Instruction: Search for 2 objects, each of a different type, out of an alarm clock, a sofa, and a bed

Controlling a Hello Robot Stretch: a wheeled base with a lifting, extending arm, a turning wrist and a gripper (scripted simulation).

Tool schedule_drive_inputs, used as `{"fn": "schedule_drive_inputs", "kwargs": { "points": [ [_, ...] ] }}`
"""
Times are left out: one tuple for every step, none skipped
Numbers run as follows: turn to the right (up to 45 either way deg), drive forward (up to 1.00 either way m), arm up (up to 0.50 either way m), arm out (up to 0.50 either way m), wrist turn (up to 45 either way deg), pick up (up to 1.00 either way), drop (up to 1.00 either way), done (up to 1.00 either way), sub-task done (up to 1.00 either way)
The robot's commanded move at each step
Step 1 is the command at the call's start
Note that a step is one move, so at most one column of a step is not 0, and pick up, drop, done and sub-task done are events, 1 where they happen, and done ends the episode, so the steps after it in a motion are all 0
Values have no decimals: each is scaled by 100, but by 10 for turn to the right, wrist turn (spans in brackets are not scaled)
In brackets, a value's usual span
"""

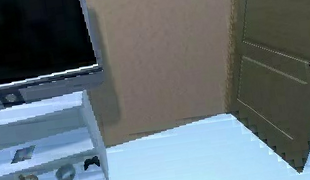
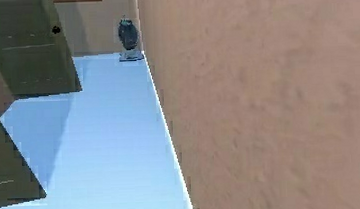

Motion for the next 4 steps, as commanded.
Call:
{"fn": "schedule_drive_inputs", "kwargs": {
  "points": [
    [0, 35, 0, 0, 0, 0, 0, 0, 0],
    [-450, 0, 0, 0, 0, 0, 0, 0, 0],
    [0, 10, 0, 0, 0, 0, 0, 0, 0],
    [-90, 0, 0, 0, 0, 0, 0, 0, 0]
  ]
}}
